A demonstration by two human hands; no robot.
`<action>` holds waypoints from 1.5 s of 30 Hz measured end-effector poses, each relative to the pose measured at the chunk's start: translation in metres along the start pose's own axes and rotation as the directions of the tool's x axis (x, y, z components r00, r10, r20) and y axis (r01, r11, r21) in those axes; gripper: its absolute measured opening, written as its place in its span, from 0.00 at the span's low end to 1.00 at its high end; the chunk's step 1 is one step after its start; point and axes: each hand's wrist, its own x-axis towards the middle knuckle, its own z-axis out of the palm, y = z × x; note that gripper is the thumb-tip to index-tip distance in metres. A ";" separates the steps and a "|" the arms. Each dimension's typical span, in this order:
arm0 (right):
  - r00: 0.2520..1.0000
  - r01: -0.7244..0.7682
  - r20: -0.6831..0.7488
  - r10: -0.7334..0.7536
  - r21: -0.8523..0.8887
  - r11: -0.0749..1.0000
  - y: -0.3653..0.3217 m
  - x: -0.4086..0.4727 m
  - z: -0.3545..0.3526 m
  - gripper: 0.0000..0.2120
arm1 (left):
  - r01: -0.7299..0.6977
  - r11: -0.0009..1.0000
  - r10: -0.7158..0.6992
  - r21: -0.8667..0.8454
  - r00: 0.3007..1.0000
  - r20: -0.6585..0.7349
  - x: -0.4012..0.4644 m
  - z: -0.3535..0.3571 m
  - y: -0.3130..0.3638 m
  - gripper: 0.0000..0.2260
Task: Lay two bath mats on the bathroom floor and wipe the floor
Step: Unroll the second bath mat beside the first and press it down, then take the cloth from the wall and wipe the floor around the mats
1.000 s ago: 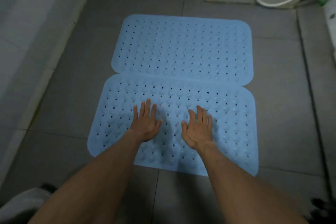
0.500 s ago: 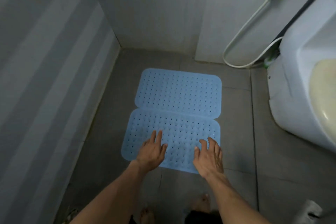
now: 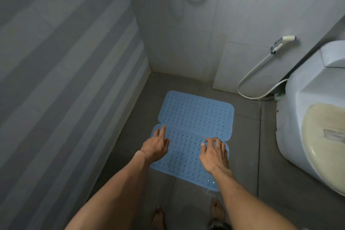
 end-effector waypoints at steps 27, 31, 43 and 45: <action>0.418 0.896 0.100 -0.903 0.119 0.428 -0.298 -0.140 -0.092 0.17 | 0.656 0.620 -0.724 -0.429 0.270 -0.634 -0.365 -0.135 -0.033 0.29; 0.236 0.948 0.157 -0.959 0.178 0.263 -0.353 -0.221 -0.087 0.17 | 0.725 0.467 -0.753 -0.507 0.025 -0.658 -0.456 -0.140 -0.051 0.28; -0.157 0.943 0.349 -0.924 0.330 -0.035 -0.448 -0.427 -0.028 0.20 | 0.564 -0.039 -0.764 -0.825 -0.549 -0.339 -0.611 -0.128 -0.107 0.14; -0.216 0.937 0.375 -0.902 0.340 -0.083 -0.459 -0.451 -0.012 0.20 | 0.614 -0.064 -0.777 -0.787 -0.526 -0.347 -0.617 -0.123 -0.121 0.13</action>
